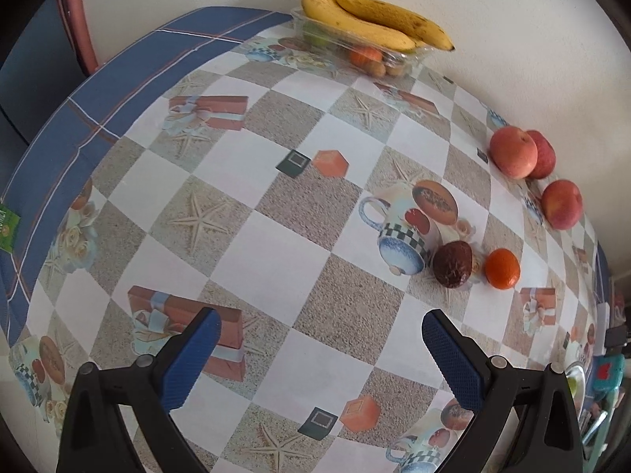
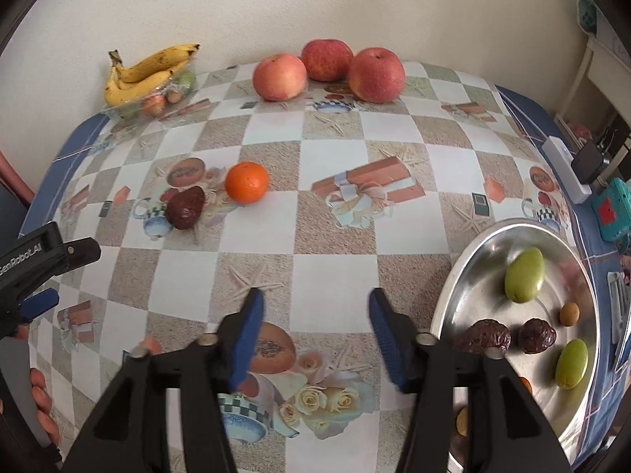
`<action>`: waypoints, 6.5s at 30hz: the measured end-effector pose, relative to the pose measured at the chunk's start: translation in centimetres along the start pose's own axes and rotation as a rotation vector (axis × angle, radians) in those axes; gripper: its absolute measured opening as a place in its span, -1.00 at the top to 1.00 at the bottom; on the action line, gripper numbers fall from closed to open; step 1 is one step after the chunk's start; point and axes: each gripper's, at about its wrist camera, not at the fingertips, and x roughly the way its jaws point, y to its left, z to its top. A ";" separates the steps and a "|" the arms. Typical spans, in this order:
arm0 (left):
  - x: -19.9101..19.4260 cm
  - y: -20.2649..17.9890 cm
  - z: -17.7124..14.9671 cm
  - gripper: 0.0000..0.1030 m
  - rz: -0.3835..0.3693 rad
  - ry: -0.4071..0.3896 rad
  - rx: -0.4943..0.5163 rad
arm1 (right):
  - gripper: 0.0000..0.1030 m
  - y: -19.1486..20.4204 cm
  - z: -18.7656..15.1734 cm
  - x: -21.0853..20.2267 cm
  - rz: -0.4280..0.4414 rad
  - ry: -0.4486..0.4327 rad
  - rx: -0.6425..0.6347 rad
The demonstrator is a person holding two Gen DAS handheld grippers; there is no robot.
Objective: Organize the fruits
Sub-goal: 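Move both open tools back toward the last orange and dark date, then close the right tool on the orange while the left tool grasps the dark date, then carry the orange and date into the steel bowl and open both tools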
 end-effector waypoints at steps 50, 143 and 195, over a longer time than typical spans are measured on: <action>4.8 -4.5 5.8 -1.00 -0.064 0.034 0.052 | -0.90 1.1 7.2 5.3 0.017 -0.023 0.028; 2.0 -6.3 -0.4 0.25 -0.230 0.091 0.193 | 0.23 1.2 1.9 2.4 0.021 -0.068 -0.072; 2.0 -16.0 -14.0 0.34 -0.462 0.348 0.512 | 0.22 -14.8 -5.1 -5.4 -0.080 -0.132 0.405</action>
